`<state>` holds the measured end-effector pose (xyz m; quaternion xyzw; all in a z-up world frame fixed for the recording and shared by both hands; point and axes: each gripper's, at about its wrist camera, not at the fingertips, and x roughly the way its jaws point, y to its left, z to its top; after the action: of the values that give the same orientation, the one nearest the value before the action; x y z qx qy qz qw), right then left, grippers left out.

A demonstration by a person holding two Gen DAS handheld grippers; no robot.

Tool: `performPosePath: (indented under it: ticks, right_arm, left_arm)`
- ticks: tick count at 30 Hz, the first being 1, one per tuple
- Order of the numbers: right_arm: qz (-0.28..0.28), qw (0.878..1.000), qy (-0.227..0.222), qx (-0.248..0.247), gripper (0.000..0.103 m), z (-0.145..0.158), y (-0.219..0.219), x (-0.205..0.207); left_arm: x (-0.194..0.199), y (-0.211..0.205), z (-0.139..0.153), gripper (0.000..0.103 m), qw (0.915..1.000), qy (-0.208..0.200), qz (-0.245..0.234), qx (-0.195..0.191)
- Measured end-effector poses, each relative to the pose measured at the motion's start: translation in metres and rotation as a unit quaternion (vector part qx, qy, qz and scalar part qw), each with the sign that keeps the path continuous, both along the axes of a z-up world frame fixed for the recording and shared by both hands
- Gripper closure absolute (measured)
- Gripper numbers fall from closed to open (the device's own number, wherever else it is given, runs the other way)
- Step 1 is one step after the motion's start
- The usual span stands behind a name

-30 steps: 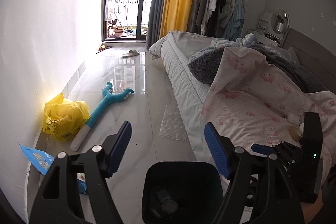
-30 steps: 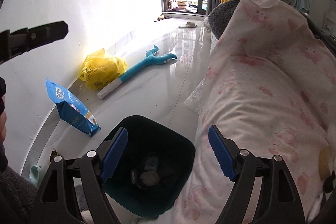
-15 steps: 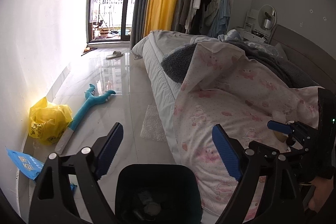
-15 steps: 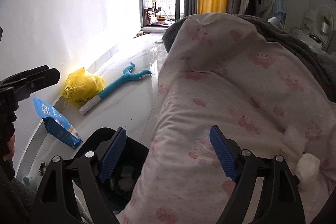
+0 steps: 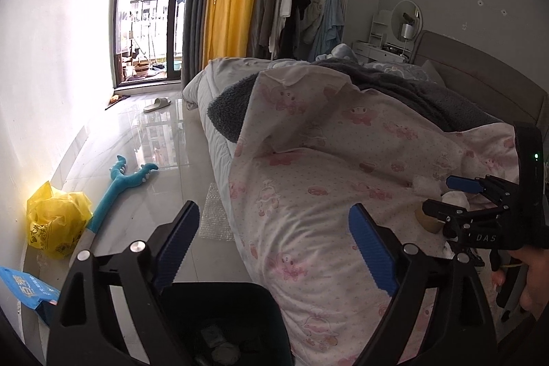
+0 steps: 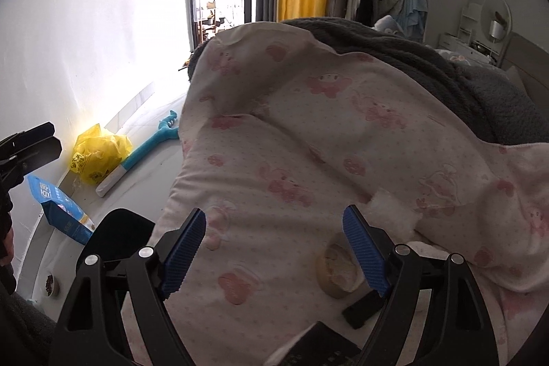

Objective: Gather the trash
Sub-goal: 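Move both tools back to the remaining trash on the duvet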

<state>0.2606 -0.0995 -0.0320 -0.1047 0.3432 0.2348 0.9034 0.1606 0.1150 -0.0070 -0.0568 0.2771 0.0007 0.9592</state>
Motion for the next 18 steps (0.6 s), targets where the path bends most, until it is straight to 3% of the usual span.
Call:
performPosePath:
  ticks: [18]
  right_arm:
    - [-0.081, 0.996, 0.028, 0.017, 0.020, -0.017, -0.095, 0.043]
  left_arm:
    - [0.019, -0.095, -0.013, 0.012, 0.9928, 0.016, -0.119, -0.001]
